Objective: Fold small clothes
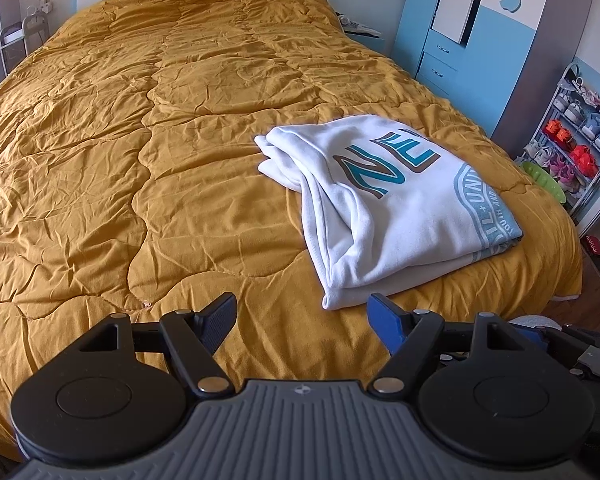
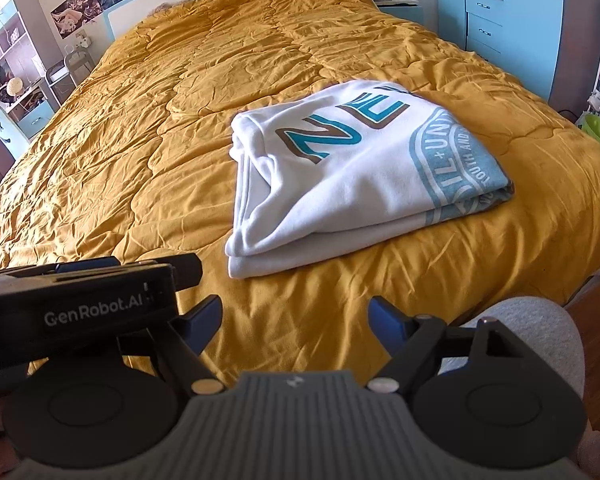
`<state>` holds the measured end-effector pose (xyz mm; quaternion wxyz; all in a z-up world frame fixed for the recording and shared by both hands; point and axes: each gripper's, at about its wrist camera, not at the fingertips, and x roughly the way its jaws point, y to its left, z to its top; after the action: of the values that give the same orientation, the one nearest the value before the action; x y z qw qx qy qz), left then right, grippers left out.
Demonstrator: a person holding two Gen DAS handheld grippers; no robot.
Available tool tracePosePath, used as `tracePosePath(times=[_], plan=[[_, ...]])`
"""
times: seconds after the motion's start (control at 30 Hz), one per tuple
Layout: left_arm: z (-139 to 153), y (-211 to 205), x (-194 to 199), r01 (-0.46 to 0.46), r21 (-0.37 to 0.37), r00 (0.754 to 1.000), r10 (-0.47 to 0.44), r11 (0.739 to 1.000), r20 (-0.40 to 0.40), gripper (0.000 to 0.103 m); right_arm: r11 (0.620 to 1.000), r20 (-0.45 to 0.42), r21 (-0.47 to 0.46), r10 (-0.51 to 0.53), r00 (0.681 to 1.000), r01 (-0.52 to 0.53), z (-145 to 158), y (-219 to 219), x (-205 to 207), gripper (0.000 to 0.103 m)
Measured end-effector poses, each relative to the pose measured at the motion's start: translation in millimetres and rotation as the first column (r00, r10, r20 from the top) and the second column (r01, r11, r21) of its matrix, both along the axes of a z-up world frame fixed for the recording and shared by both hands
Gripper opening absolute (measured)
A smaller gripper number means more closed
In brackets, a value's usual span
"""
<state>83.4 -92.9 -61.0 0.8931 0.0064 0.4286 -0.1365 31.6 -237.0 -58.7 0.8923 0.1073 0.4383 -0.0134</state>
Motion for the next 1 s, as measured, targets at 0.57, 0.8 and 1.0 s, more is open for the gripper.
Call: tracePosePath(times=[0.57, 0.8, 1.0], plan=[[3.8, 1.5, -1.9, -0.011, 0.01, 1.0, 0.011, 1.0, 0.013, 0.087, 1.0, 0.013, -0.013, 0.002, 1.0, -0.002, 3.3, 3.1, -2.0, 0.075], [5.7, 1.3, -3.9, -0.012, 0.016, 1.0, 0.012, 1.0, 0.017, 0.087, 1.0, 0.02, -0.013, 0.004, 1.0, -0.003, 4.3, 4.2, -4.0, 0.075], [5.7, 1.3, -4.1, -0.013, 0.016, 1.0, 0.012, 1.0, 0.017, 0.087, 1.0, 0.021, -0.014, 0.004, 1.0, -0.004, 4.2, 4.3, -4.1, 0.075]])
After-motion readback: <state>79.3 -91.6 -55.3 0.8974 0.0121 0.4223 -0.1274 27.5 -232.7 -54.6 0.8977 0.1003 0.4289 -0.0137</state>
